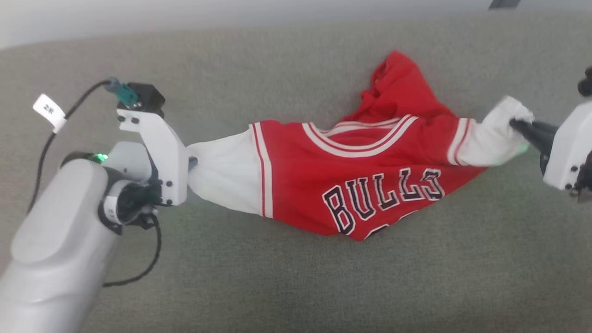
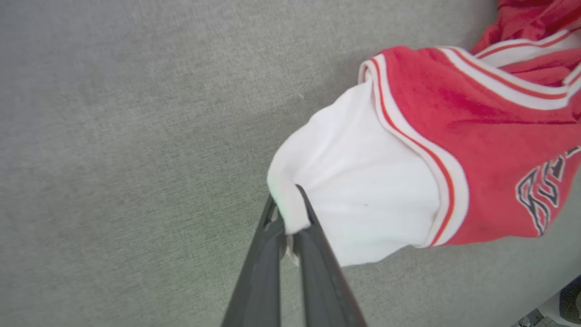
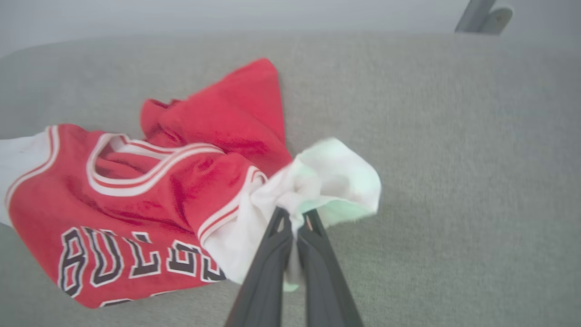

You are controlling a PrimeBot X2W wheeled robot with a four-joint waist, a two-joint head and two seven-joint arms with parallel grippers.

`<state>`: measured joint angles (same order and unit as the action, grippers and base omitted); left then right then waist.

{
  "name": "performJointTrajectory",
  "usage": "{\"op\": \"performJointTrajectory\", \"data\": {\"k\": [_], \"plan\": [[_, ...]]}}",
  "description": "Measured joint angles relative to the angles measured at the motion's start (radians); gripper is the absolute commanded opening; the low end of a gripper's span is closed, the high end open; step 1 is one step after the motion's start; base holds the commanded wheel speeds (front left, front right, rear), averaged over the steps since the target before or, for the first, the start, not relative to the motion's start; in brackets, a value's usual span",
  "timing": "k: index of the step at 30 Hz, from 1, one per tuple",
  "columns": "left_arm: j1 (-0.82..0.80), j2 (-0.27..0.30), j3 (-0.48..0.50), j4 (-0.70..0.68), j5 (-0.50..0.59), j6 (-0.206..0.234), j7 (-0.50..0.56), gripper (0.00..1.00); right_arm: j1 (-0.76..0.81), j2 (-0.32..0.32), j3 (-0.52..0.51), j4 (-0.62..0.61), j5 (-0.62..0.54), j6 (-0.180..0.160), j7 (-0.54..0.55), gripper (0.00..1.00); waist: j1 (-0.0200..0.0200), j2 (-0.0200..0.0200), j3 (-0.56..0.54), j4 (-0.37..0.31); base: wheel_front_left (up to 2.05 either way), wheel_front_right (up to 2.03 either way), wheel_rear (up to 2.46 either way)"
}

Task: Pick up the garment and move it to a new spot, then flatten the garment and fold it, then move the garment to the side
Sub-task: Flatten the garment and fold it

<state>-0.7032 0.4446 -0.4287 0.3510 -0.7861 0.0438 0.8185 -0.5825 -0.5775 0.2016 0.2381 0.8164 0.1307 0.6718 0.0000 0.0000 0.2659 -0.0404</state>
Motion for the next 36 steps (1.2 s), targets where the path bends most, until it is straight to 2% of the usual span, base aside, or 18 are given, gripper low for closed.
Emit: {"op": "performJointTrajectory", "data": {"k": [5, 12, 23, 36], "plan": [[-0.024, 0.032, 0.011, -0.035, 0.000, 0.005, 0.023, 0.00, -0.057, 0.014, -0.012, -0.073, -0.029, 0.000, 0.015, 0.00, 0.0000, 0.0000, -0.073, 0.007, 0.00, 0.00, 0.00], [-0.086, 0.059, 0.027, -0.082, 0.004, 0.002, 0.025, 0.00, -0.168, 0.058, 0.001, -0.093, -0.082, 0.000, -0.015, 0.00, 0.0000, 0.0000, -0.168, 0.015, 0.00, 0.00, 0.00], [-0.227, 0.089, 0.051, -0.083, 0.036, -0.018, -0.003, 0.00, -0.354, 0.094, 0.060, -0.017, -0.105, 0.000, -0.124, 0.00, 0.0000, 0.0000, -0.258, 0.026, 0.00, 0.00, 0.00], [-0.392, 0.114, 0.069, 0.016, 0.098, -0.048, -0.107, 0.00, -0.507, 0.102, 0.156, 0.124, -0.098, 0.000, -0.254, 0.00, 0.0000, 0.0000, -0.259, 0.023, 0.00, 0.00, 0.00]]}}
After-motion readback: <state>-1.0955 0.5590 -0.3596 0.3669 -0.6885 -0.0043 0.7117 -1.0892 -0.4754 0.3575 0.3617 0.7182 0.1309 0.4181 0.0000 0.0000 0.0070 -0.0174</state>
